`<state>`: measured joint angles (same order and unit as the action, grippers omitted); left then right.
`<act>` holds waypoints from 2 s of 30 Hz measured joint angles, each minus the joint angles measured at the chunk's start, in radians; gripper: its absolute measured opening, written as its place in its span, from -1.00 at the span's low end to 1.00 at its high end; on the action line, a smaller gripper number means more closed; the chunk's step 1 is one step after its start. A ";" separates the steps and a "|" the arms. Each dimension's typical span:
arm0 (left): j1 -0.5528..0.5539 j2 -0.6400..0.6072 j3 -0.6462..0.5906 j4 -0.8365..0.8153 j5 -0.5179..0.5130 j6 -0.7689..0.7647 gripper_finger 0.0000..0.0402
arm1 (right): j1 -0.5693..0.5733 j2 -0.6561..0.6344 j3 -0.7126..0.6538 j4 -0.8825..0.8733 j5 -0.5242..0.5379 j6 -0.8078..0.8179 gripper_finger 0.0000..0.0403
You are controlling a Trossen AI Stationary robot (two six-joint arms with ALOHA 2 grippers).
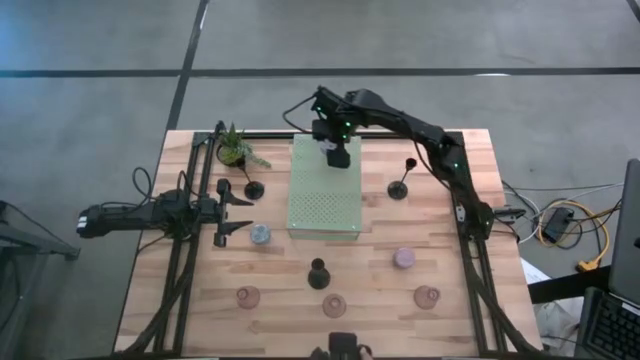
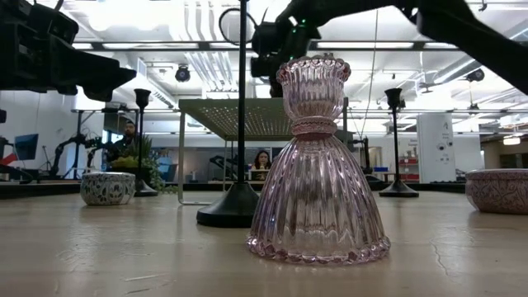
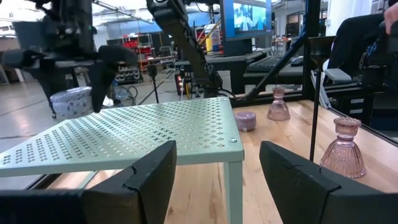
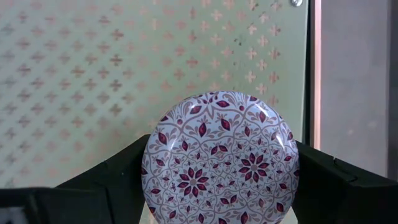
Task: Pick & Place candle stick holders
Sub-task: Put the red and white scented candle on the shelf
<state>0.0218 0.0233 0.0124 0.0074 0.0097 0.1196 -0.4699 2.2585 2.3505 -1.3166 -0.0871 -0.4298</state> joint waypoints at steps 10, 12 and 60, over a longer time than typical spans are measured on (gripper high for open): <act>0.000 0.000 0.000 0.000 0.000 0.000 0.18 | -0.008 0.034 0.002 0.011 0.000 0.003 0.44; 0.000 0.000 0.000 0.000 0.000 0.000 0.18 | -0.010 0.034 0.002 0.026 0.001 -0.002 0.44; 0.000 0.000 0.000 0.000 0.000 0.000 0.18 | -0.021 -0.045 0.000 0.069 0.057 0.009 0.69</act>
<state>0.0219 0.0231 0.0124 0.0074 0.0097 0.1196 -0.4914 2.2139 2.3505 -1.2475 -0.0298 -0.4209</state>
